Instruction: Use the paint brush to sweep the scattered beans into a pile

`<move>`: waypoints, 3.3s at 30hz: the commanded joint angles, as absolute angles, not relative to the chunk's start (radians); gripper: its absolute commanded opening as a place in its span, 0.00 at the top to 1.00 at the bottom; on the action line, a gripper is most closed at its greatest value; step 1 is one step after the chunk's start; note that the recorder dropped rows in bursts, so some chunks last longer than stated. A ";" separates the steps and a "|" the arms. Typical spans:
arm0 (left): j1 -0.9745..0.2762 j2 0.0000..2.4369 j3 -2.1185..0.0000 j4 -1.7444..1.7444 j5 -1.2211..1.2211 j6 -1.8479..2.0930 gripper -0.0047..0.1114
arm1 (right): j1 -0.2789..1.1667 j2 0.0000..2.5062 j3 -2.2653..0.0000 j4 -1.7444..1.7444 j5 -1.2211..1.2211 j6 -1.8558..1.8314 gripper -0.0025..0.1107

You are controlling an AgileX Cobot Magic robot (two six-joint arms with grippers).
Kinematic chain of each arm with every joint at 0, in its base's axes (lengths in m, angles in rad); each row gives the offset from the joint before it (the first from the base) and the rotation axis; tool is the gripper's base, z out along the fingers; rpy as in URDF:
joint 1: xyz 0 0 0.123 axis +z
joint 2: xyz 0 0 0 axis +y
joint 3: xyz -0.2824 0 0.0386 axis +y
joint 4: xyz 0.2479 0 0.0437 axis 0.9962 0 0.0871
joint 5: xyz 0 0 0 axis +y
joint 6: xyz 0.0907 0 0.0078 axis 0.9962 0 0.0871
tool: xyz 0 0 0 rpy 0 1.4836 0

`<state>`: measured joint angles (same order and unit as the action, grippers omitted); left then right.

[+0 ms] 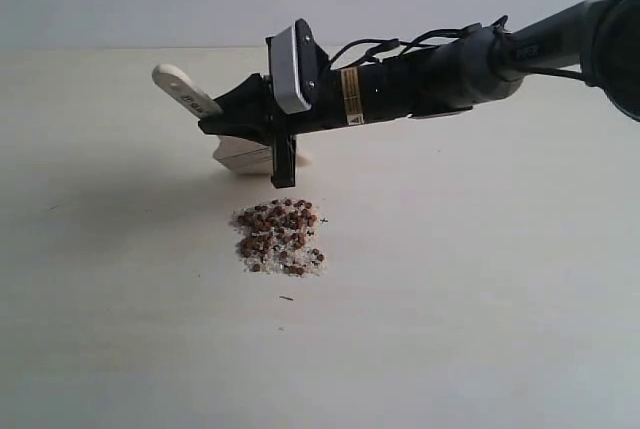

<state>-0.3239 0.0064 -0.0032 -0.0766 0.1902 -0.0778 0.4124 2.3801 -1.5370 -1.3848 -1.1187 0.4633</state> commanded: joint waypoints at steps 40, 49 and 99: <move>-0.330 0.000 0.000 -0.075 0.193 -0.082 0.96 | 0.336 2.232 -1.493 -1.462 -1.221 0.725 0.98; -0.330 0.000 0.000 -0.075 0.193 -0.082 0.96 | 0.338 2.123 -1.417 -1.701 -1.221 0.992 0.98; -0.330 0.000 0.000 -0.075 0.193 -0.080 0.96 | 0.423 2.025 -0.975 -1.582 -1.035 0.412 0.98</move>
